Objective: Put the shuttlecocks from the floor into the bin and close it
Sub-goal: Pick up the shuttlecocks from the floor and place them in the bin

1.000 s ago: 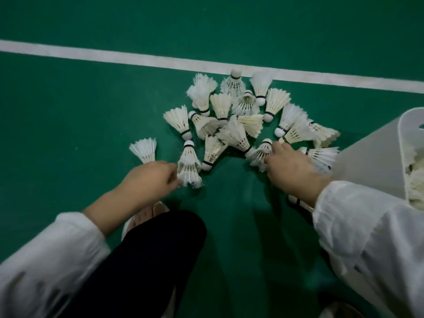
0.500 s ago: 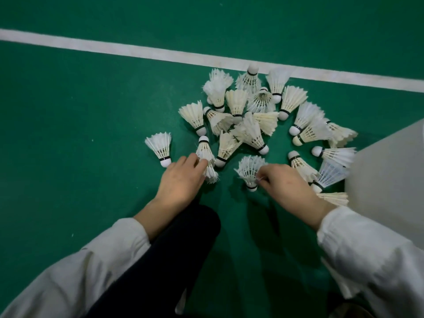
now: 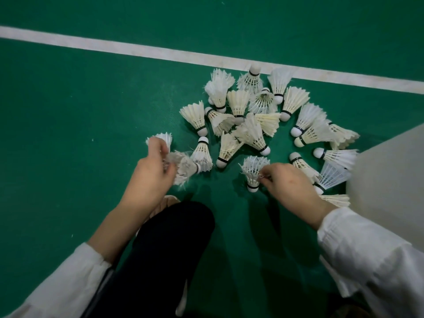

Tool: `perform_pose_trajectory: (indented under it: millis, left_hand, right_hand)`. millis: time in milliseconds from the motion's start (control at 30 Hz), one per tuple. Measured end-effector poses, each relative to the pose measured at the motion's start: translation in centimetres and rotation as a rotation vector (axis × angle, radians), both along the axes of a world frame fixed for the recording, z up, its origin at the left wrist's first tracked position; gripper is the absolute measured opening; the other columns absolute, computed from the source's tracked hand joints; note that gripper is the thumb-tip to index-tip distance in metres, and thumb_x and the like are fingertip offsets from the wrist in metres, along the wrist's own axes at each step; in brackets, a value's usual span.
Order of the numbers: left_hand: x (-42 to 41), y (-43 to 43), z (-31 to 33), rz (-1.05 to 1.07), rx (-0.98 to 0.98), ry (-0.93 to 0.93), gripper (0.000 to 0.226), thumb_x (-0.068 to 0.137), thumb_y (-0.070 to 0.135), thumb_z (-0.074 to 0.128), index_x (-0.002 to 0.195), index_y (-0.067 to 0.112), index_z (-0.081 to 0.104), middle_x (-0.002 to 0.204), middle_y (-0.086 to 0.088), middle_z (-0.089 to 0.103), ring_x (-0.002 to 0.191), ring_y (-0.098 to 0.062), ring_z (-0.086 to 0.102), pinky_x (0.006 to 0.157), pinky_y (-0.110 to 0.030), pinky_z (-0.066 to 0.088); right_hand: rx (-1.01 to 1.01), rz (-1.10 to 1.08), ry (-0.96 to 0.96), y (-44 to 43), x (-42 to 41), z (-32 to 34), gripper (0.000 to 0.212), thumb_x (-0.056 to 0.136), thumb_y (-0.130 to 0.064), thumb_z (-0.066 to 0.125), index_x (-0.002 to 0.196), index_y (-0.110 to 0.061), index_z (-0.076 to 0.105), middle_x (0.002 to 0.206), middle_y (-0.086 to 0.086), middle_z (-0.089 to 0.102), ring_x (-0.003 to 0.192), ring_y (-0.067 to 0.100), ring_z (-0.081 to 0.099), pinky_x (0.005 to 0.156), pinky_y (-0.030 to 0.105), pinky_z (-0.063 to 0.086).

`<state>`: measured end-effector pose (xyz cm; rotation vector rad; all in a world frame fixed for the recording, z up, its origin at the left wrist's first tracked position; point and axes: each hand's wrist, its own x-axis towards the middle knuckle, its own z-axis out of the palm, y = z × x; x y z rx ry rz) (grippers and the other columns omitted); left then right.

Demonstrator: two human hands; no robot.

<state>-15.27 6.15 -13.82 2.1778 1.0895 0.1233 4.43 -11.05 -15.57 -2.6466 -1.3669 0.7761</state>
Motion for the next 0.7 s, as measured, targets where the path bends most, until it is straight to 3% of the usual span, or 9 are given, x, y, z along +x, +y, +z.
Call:
perform_pose_trajectory:
  millis: [67,133,233,333,400,467,567,633,700]
  left_hand:
    - [-0.3,0.7,0.7,0.046,0.023,-0.035,0.020,0.090,0.007,0.049,0.093,0.021,0.034,0.068,-0.014,0.062,0.052,-0.025,0.060,0.055,-0.042,0.049]
    - [0.3,1.4,1.1,0.053,0.082,-0.086,0.019,0.087,-0.001,0.046,0.091,0.018,0.049,0.077,-0.009,0.065,0.055,-0.012,0.059,0.055,-0.027,0.046]
    - [2.1,2.1,1.3,0.020,0.199,-0.107,0.031,0.085,-0.008,0.045,0.096,0.008,0.068,0.100,-0.007,0.061,0.087,-0.016,0.056,0.077,-0.008,0.037]
    - [4.0,1.7,0.3,-0.048,0.237,-0.022,0.037,0.091,0.006,0.044,0.126,0.000,0.052,0.132,-0.013,0.047,0.117,-0.025,0.049,0.100,-0.020,0.032]
    - [4.5,0.7,-1.0,-0.179,0.240,0.128,0.058,0.093,0.030,0.046,0.141,0.002,0.030,0.151,-0.007,0.021,0.133,-0.022,0.032,0.109,-0.029,0.026]
    - [4.5,-0.1,-2.6,-0.332,0.292,0.277,0.076,0.089,0.047,0.048,0.145,0.007,0.018,0.156,-0.003,0.001,0.139,-0.023,0.021,0.112,-0.037,0.024]
    - [4.3,-0.6,-4.8,-0.426,0.342,0.338,0.077,0.087,0.045,0.055,0.144,0.006,0.020,0.156,-0.007,0.006,0.128,-0.027,0.038,0.102,-0.041,0.040]
    - [4.3,-0.6,-5.7,-0.414,0.340,0.293,0.062,0.091,0.034,0.053,0.141,0.007,0.028,0.149,-0.010,0.023,0.112,-0.026,0.052,0.081,-0.037,0.050]
    - [4.3,-0.2,-6.0,-0.421,0.357,0.238,0.046,0.094,0.027,0.049,0.136,0.011,0.038,0.133,-0.009,0.042,0.095,-0.024,0.058,0.063,-0.032,0.048]
  right_hand:
    - [-0.001,0.006,-0.003,0.1,0.0,0.0,0.021,0.092,-0.028,0.050,0.097,-0.015,0.066,0.099,0.009,0.068,0.094,0.030,0.062,0.074,0.035,0.047]
    - [-0.002,0.005,-0.004,0.1,0.0,0.0,0.020,0.092,-0.028,0.050,0.097,-0.015,0.065,0.100,0.009,0.068,0.095,0.030,0.062,0.074,0.035,0.047]
    - [-0.001,0.000,-0.006,0.1,-0.1,0.0,0.020,0.093,-0.028,0.050,0.098,-0.015,0.065,0.102,0.008,0.068,0.096,0.029,0.062,0.075,0.035,0.048]
    - [-0.004,-0.002,-0.002,0.0,-0.1,0.1,0.021,0.094,-0.027,0.049,0.099,-0.015,0.065,0.102,0.008,0.067,0.097,0.029,0.061,0.074,0.034,0.046]
    - [-0.003,-0.005,0.001,0.0,-0.1,0.1,0.021,0.094,-0.027,0.048,0.099,-0.015,0.065,0.103,0.008,0.067,0.097,0.028,0.061,0.072,0.033,0.045]
    - [-0.004,0.005,-0.005,0.0,-0.1,0.1,0.022,0.094,-0.028,0.048,0.100,-0.015,0.064,0.104,0.008,0.066,0.098,0.028,0.060,0.073,0.033,0.045]
    - [-0.001,0.015,-0.004,0.0,0.0,0.0,0.022,0.094,-0.028,0.048,0.098,-0.014,0.064,0.103,0.008,0.065,0.098,0.029,0.060,0.075,0.034,0.046]
    - [-0.008,0.022,-0.004,0.0,0.0,0.0,0.021,0.094,-0.028,0.048,0.096,-0.014,0.064,0.102,0.008,0.065,0.097,0.029,0.060,0.074,0.034,0.046]
    - [-0.016,0.025,-0.004,0.0,0.0,0.0,0.020,0.093,-0.027,0.048,0.095,-0.014,0.063,0.102,0.008,0.064,0.096,0.029,0.060,0.073,0.034,0.045]
